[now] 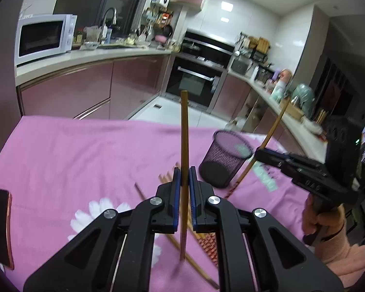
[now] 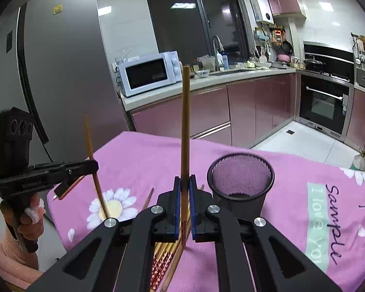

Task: Organize utensils
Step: 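Lift the chopstick upright with the right tool while the left tool carries its own toward the cup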

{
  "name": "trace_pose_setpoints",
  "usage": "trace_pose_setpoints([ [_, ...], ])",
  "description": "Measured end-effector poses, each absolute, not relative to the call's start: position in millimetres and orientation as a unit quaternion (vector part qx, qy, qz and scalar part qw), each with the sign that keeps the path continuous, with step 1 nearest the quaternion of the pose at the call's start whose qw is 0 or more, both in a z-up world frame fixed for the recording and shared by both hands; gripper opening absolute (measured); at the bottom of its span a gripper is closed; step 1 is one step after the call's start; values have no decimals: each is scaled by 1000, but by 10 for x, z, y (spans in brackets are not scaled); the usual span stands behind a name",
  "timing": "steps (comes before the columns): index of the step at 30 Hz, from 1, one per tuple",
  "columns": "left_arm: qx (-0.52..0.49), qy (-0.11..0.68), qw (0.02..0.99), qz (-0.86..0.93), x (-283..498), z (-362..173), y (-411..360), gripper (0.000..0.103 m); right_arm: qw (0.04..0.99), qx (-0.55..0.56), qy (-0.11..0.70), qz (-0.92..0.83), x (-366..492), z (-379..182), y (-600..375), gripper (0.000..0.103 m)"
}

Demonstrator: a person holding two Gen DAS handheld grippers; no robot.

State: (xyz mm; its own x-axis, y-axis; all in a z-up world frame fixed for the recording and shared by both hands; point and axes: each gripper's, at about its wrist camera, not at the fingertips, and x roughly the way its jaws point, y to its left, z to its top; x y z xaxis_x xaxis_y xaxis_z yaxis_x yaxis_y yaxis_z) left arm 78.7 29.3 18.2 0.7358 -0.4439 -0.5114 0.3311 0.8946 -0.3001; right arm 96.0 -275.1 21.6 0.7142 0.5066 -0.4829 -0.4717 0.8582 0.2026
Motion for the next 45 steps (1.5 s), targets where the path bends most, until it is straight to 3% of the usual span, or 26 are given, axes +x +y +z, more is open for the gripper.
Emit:
trace_pose_setpoints([
  [10,-121,229,935,-243,849,777,143,7,938,21,227,261,969,528,-2855,5],
  [25,-109,193,935,-275,1447,1373,-693,7,957,11,182,225,1150,881,-3155,5],
  [33,-90,227,934,-261,1799,1112,-1073,7,952,23,215,215,1432,680,-3209,5],
  [45,-60,309,913,-261,2168,219,-1297,8,922,9,319,218,1766,209,-3052,6],
])
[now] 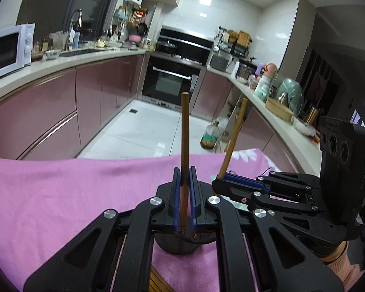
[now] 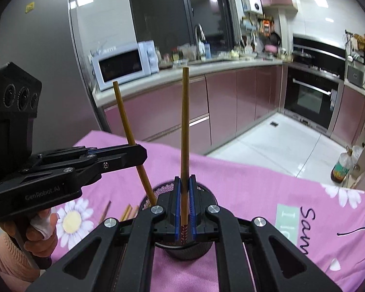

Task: Organize utensils
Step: 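Lift the chopstick upright with the right tool while the left tool carries its own toward the cup, then drop the chopsticks into the black mesh cup, opening both tools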

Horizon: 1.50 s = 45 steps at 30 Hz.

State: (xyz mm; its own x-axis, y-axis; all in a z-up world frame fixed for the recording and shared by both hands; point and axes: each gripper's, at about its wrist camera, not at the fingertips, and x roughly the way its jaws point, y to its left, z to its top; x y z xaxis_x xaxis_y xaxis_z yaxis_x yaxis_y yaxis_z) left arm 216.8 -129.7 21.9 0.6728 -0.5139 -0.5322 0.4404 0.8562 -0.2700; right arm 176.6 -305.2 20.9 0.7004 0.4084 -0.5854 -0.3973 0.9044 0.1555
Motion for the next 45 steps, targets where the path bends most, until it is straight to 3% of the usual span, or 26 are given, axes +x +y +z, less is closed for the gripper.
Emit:
trace_pose_setpoints([
  [18,-49,327,911,-247,2381,6,-1376,8,919,31,336,204,1922,89,-3055,7],
  [22,-45,314,918,-239,2308,31,-1345,15,923,35,327,200,1866,115,-3108,8],
  [26,-40,287,932,-219,2104,93,-1248,29,929,39,309,199,1750,162,-3150,20],
  [28,-37,270,939,-209,1979,137,-1179,40,934,37,292,202,1651,206,-3158,25],
  [30,-35,254,946,-197,1861,173,-1092,46,938,35,275,208,1537,254,-3159,37],
  [36,-21,225,961,-161,1512,242,-794,57,943,19,232,236,1166,332,-3098,56],
  [45,-15,250,961,-122,1144,-25,-407,61,932,-19,237,274,843,123,-2919,60],
])
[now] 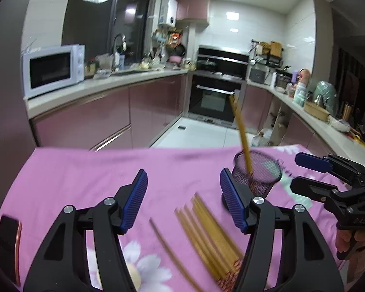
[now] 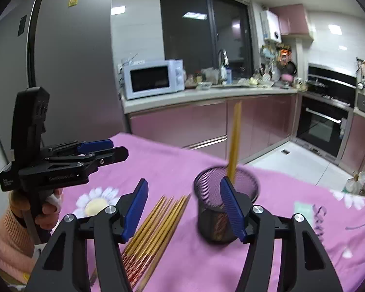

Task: Organize utensils
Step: 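Drop the chopsticks into the black mesh cup, opening both tools, then grasp another chopstick each from the row with both tools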

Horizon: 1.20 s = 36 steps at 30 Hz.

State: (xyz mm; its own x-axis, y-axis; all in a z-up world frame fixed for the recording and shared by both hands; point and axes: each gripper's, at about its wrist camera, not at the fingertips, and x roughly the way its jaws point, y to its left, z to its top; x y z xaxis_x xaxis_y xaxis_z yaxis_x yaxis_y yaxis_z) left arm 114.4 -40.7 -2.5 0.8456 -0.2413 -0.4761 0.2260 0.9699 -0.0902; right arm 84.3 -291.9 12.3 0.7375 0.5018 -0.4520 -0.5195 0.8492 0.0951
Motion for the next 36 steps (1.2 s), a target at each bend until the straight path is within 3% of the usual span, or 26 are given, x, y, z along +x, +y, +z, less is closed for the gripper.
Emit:
trace_pose_setpoints([
  [11,-20,356,929,-105,1029,-737,-158,61,897,-24,343,279,927,-496,-2578,58],
  [24,-19,403,907,-118,1046,-1040,-315,55,883,-32,386,264,1009,-734,-2428,29],
  [36,-19,428,895,-124,1152,-1116,-448,47,876,-34,409,253,1128,-804,-2351,20],
])
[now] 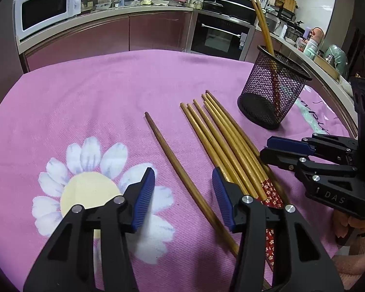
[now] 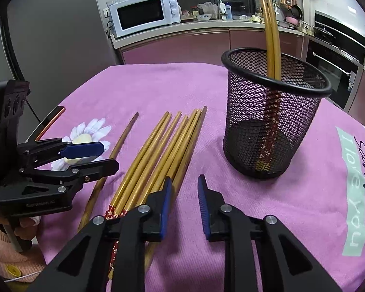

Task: Organize utensils
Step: 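Grasp another chopstick each from the row with both tools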

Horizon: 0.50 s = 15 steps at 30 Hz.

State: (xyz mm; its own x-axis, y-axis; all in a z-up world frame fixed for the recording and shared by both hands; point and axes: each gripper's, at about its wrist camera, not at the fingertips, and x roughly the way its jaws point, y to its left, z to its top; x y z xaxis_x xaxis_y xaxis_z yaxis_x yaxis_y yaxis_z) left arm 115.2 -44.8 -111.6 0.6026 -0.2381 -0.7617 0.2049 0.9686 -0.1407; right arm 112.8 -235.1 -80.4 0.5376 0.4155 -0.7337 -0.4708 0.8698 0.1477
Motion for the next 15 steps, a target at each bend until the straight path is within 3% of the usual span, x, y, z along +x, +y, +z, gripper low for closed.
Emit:
trace_pose_setpoints([
  [15,-15,432,893,-125,1181,-1160,-458,39,874,-40,417,246,1190,-825,-2314,19],
])
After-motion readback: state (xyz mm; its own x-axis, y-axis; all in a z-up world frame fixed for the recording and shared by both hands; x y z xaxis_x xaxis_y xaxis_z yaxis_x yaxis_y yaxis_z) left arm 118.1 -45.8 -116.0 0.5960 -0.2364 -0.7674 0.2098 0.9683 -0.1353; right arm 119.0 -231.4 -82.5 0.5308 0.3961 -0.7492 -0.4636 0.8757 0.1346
